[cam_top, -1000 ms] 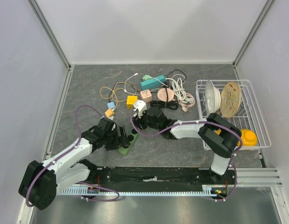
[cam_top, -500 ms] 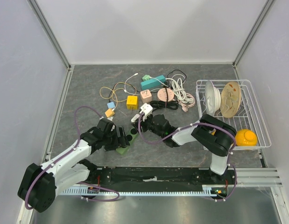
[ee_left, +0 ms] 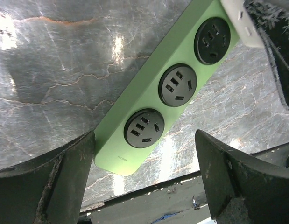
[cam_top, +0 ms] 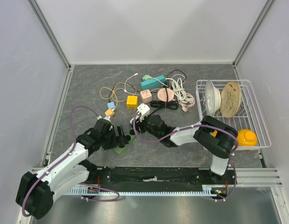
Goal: Insert the plug
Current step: Insert the plug into the socket, then press the plug into the socket.
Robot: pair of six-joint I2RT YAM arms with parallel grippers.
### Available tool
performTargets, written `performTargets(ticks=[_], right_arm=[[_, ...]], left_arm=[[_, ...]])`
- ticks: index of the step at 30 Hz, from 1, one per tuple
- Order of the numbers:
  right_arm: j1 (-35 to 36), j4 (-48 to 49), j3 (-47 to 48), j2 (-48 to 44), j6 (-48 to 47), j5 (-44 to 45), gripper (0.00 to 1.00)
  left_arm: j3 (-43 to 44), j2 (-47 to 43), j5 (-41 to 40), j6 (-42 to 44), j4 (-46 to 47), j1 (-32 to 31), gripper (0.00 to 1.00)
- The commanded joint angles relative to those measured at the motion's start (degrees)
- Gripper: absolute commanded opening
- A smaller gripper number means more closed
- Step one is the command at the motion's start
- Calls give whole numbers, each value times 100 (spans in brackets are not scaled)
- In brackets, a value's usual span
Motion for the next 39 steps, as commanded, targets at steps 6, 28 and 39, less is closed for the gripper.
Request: performTargets(ticks=[6, 28, 39], right_arm=[[583, -5356, 1334, -83, 387, -349, 98], [109, -7477, 3156, -708, 659, 100, 98], [-103, -8277, 4352, -32, 203, -541, 98]], left_arm=[[602, -589, -353, 214, -342, -32, 95], [-47, -485, -398, -216, 97, -32, 91], [-294, 174, -257, -251, 554, -32, 84]])
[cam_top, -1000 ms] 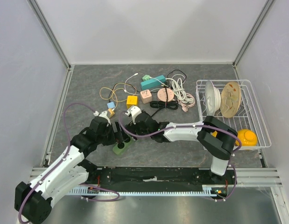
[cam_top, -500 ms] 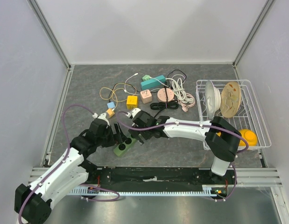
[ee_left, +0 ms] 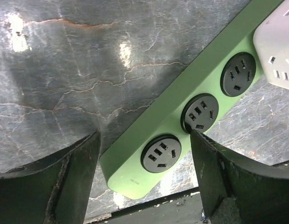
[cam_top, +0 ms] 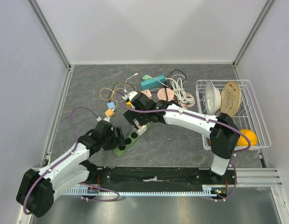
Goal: Insert the plug
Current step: Press the plug into the socket.
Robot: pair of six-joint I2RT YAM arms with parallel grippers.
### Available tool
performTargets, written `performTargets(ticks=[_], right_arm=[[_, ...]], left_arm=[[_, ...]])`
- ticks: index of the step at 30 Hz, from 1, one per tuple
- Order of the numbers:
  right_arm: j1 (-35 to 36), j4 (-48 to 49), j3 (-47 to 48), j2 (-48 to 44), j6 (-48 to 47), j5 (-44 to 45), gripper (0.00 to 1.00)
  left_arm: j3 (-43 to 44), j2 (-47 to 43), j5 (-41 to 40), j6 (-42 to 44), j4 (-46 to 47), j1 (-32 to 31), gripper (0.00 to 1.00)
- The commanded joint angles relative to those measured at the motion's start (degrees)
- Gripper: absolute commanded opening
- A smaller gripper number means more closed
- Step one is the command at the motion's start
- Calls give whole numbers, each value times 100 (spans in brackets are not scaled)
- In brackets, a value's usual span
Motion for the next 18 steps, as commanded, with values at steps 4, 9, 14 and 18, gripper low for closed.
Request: performTargets(ticks=[4, 9, 14, 18], right_arm=[[39, -446, 464, 525, -182, -194, 98], [39, -525, 508, 718, -208, -71, 98], [39, -534, 456, 763, -279, -70, 86], [39, -525, 368, 745, -305, -132, 70]], left_arm=[[-78, 256, 171, -186, 481, -32, 76], [-104, 335, 277, -159, 498, -41, 74], [-113, 300, 303, -177, 490, -41, 69], [-86, 370, 356, -177, 525, -41, 67]])
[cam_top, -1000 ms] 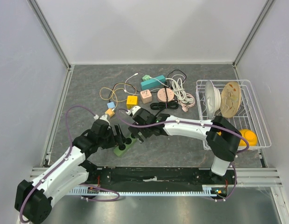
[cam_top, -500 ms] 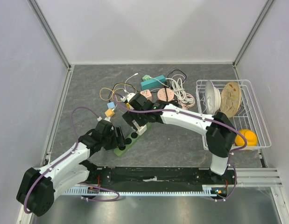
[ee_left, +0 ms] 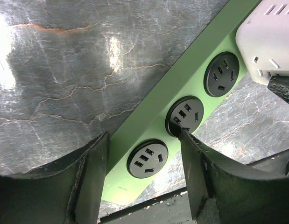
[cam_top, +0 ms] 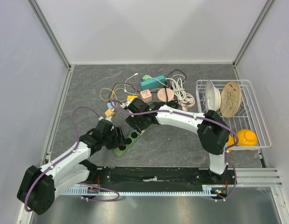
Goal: Insert the plug
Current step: Press the plug into the socket.
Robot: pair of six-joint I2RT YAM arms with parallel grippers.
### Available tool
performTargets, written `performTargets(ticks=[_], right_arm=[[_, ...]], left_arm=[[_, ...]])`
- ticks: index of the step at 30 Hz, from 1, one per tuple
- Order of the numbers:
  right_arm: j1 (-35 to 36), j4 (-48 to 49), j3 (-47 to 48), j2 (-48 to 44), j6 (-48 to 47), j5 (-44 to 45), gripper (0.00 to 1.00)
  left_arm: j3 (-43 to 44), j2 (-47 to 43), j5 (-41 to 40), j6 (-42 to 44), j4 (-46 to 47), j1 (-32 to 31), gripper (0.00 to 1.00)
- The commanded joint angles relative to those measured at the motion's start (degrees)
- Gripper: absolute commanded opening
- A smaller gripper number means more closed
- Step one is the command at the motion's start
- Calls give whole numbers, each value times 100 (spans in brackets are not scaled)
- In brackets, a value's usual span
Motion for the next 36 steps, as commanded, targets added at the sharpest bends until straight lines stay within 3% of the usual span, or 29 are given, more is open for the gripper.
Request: performTargets(ticks=[1, 2, 4, 5, 7, 8, 9, 20, 36], right_arm=[[11, 8, 57, -29, -89, 28, 66], [2, 17, 5, -37, -106, 2, 54], [-6, 52, -66, -46, -142, 10, 43], [-15, 113, -179, -64, -159, -16, 30], [-42, 175, -294, -73, -194, -60, 17], [-42, 210, -399, -55, -212, -78, 3], [-50, 210, -443, -46, -238, -95, 0], [-7, 395, -1383, 261, -449, -306, 0], [37, 254, -1507, 921, -388, -183, 0]], left_arm=[[-80, 108, 48, -127, 75, -41, 66], [-80, 117, 74, -127, 83, -41, 65], [-80, 108, 92, -144, 92, -41, 64], [-89, 99, 109, -153, 101, -41, 64], [-97, 99, 127, -171, 119, -41, 63], [-97, 99, 145, -179, 127, -41, 63], [-97, 91, 153, -188, 127, -41, 63], [-115, 143, 233, -232, 224, -41, 63], [-132, 152, 294, -302, 268, -41, 63]])
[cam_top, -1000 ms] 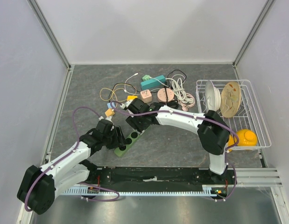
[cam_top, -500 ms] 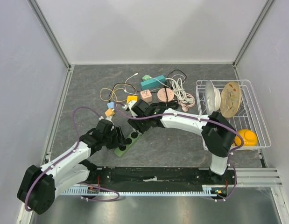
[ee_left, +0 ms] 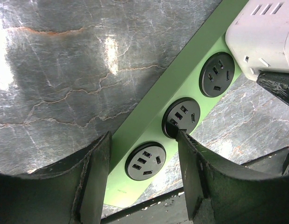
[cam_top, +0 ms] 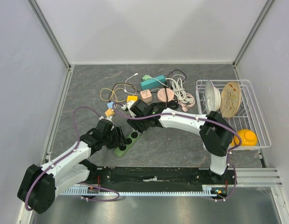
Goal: Insert the plug
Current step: Press the plug into the socket.
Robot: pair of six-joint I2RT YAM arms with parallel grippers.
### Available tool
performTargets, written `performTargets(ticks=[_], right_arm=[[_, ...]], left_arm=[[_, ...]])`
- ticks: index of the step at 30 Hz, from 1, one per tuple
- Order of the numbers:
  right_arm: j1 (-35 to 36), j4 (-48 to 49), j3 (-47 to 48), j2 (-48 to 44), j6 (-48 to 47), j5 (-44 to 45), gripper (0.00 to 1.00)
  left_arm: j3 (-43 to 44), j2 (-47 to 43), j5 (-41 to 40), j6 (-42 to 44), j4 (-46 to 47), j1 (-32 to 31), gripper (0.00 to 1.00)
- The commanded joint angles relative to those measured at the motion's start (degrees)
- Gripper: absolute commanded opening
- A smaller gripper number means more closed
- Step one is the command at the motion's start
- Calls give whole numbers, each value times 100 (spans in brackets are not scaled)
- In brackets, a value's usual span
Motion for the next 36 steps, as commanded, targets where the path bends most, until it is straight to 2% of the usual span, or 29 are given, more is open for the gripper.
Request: performTargets(ticks=[1, 7, 12, 18, 21, 22, 25, 27, 28, 31, 36], right_arm=[[5, -588, -856, 1021, 25, -76, 0], [-22, -166, -1489, 1003, 166, -181, 0], [5, -174, -1393, 1065, 228, -155, 0], [-74, -235, -1085, 731, 246, -50, 0], [-171, -341, -857, 512, 210, -41, 31], [-197, -411, -717, 450, 184, -41, 49], [-250, -508, -523, 195, 166, -67, 70], [-294, -543, -338, 54, 175, -67, 78], [-346, -534, -268, -15, 184, -102, 87], [-479, -561, -136, -86, 210, -251, 98], [-567, -587, 5, -385, 236, -496, 98]], left_arm=[[-137, 45, 165, -311, 145, -41, 63], [-137, 36, 200, -364, 172, -41, 63], [-93, 63, 218, -364, 181, -41, 64], [12, 176, 279, -346, 224, -41, 65], [91, 247, 358, -355, 260, -50, 65], [118, 256, 359, -355, 269, -58, 65], [153, 247, 350, -373, 286, -67, 66], [153, 247, 350, -373, 286, -67, 66], [153, 256, 350, -373, 295, -76, 66], [135, 300, 376, -373, 321, -76, 66], [144, 326, 394, -381, 365, -94, 66]])
